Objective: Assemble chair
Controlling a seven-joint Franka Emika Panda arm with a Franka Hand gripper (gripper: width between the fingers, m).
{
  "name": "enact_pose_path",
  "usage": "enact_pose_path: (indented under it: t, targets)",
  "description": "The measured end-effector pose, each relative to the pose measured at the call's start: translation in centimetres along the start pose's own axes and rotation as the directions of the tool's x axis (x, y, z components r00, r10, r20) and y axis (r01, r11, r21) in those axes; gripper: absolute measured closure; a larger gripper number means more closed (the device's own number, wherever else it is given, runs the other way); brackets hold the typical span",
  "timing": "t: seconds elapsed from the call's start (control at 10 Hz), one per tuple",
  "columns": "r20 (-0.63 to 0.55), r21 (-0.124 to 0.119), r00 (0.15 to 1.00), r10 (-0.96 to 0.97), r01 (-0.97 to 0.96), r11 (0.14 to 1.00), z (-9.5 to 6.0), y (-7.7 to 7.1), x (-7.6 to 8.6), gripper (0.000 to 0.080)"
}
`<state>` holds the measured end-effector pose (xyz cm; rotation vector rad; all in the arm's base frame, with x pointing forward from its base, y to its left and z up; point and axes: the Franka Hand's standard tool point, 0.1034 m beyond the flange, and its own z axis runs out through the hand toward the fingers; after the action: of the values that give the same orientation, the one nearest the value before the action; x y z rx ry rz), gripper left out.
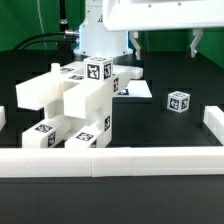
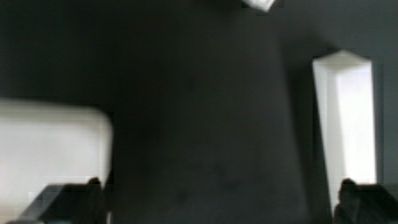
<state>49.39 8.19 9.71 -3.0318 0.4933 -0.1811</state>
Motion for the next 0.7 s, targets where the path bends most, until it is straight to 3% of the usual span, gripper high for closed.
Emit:
enact_pose_path:
  t: [0.1, 0.6, 0.7]
  targets:
    - [0.001, -0.003, 1.000, 0.008, -0.008, 1.000, 0.49, -0.71, -0.57, 0.0151]
    - [-0.002, -0.004, 1.000, 0.003, -0.003, 1.000, 0.40, -0.32, -0.28, 0.0151]
    - [-0.018, -0.003, 0.995, 0.096, -0.096, 0.995, 0.90, -0.67, -0.78, 0.0151]
